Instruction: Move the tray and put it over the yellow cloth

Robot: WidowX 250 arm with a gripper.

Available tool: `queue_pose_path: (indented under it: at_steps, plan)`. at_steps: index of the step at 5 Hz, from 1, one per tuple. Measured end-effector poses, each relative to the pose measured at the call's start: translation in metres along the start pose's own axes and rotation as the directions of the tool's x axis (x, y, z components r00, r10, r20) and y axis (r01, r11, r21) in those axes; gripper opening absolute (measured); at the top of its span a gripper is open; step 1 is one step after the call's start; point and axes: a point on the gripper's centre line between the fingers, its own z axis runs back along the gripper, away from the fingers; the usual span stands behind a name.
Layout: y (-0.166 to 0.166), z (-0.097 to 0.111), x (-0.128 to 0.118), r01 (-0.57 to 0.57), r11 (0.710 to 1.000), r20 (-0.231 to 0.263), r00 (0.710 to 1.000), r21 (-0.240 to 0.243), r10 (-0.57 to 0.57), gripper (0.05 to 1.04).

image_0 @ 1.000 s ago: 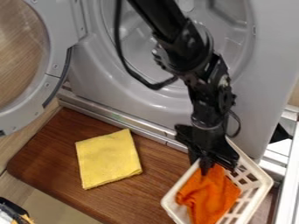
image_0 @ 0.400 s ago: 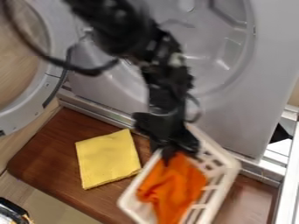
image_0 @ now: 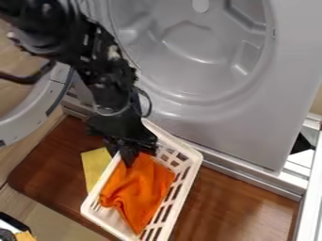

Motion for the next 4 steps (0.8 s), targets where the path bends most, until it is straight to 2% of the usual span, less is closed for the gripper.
queue_pose_path:
  at_steps: [2, 4]
  plan:
    - [0.036, -0.017, 0.006, -0.045, 0.999, -0.021, 0.999, -0.004, 0.045, 0.104]
    - [0.056, -0.041, 0.009, -0.052, 0.998, -0.007, 0.999, -0.028, 0.052, 0.104]
